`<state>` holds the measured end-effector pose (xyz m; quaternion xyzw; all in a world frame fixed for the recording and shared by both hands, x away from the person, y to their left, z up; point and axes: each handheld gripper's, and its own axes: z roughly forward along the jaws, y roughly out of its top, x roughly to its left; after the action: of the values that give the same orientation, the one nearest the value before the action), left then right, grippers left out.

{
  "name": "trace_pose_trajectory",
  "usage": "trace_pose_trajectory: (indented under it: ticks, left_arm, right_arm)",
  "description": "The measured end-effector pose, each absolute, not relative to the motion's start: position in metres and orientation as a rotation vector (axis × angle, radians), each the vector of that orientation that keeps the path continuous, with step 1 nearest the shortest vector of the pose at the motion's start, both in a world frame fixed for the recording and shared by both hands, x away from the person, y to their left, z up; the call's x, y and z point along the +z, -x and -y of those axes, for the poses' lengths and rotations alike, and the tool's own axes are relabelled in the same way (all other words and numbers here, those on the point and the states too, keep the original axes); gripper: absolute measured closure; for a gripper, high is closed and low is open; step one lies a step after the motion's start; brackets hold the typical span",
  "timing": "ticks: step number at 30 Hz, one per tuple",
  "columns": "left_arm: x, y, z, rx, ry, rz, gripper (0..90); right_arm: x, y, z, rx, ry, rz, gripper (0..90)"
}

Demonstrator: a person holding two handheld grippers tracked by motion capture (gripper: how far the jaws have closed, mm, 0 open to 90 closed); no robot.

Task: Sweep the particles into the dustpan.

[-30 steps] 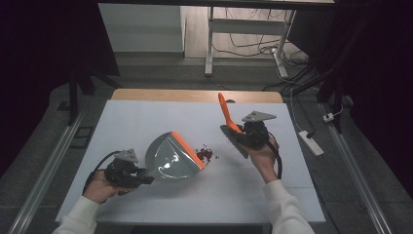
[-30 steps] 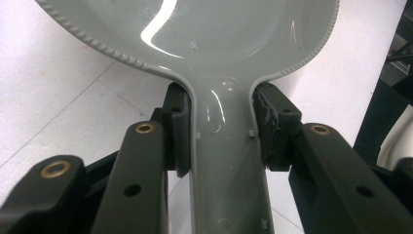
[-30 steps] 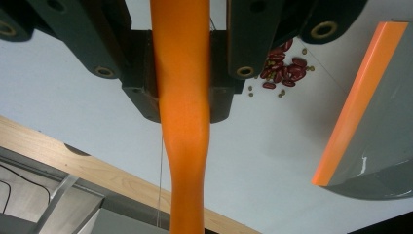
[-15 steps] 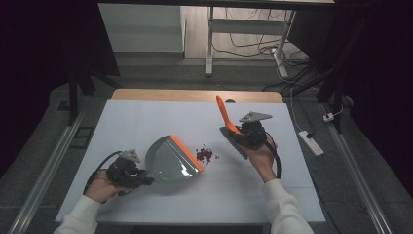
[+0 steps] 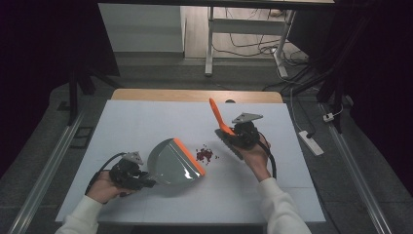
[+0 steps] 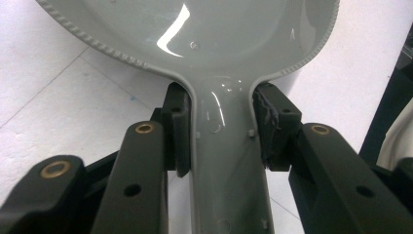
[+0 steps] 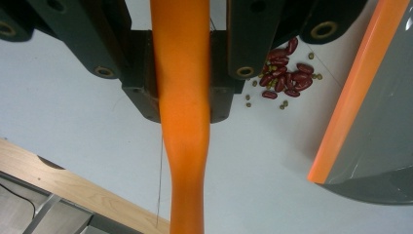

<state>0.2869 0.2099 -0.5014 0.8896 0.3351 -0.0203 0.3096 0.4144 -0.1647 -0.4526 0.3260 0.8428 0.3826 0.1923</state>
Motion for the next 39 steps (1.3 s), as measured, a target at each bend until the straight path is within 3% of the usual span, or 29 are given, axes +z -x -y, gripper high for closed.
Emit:
trace_pose_trajectory:
  ticks: [39]
  left_arm:
    - [-0.509,-0.290,-0.202,-0.121,-2.388,-0.881,61.9]
  right_arm:
    - [-0.475,-0.426,0.123,0.969,-0.812,-2.453,70.0]
